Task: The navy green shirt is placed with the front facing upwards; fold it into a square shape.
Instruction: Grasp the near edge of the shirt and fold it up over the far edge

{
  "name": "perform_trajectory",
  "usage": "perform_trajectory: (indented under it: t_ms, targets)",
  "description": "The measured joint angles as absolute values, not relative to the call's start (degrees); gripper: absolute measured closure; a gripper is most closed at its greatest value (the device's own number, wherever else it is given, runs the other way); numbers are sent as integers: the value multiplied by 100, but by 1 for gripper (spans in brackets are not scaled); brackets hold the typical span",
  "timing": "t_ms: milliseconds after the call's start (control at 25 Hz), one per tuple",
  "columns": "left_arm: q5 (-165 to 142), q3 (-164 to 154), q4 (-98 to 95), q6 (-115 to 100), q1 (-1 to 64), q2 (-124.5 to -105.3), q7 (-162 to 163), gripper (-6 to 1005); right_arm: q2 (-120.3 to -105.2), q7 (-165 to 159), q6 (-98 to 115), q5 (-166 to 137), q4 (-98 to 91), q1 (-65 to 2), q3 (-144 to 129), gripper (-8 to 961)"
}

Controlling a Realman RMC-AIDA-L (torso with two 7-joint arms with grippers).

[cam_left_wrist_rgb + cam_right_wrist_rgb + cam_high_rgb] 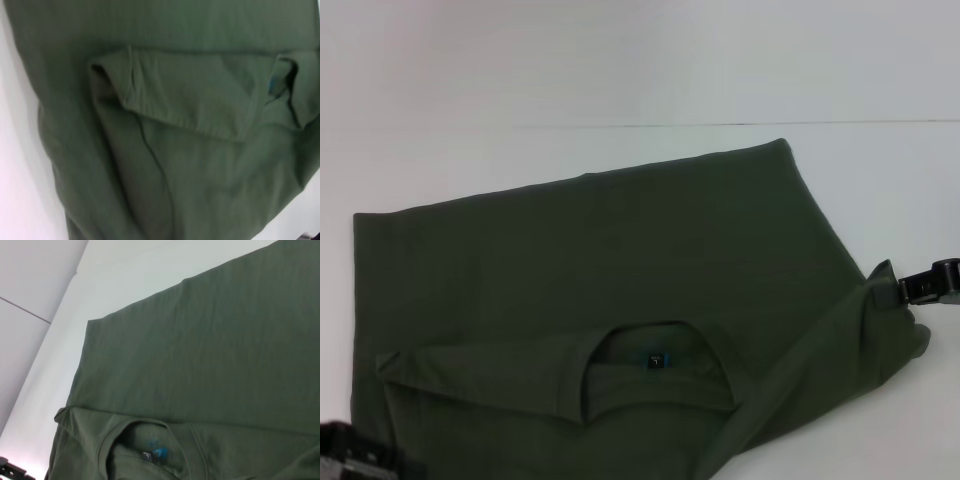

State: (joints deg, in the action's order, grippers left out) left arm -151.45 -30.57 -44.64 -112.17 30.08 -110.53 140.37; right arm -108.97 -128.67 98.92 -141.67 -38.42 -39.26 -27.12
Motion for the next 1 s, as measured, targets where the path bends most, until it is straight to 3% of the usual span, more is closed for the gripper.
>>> perform_trajectory:
  t_ms: [240,1000]
  targets:
    - [-15154,-3443,-4474,-11011,2934,-11197,14056,312,-10898,-12867,9868,-14166,-3838,-3910,-2710,914]
    - [-15320,-3754,-4444,-10688,2957,-11360,14039,315,-10881,-12849,9814,-14168,-3805,-3921,-2733,913]
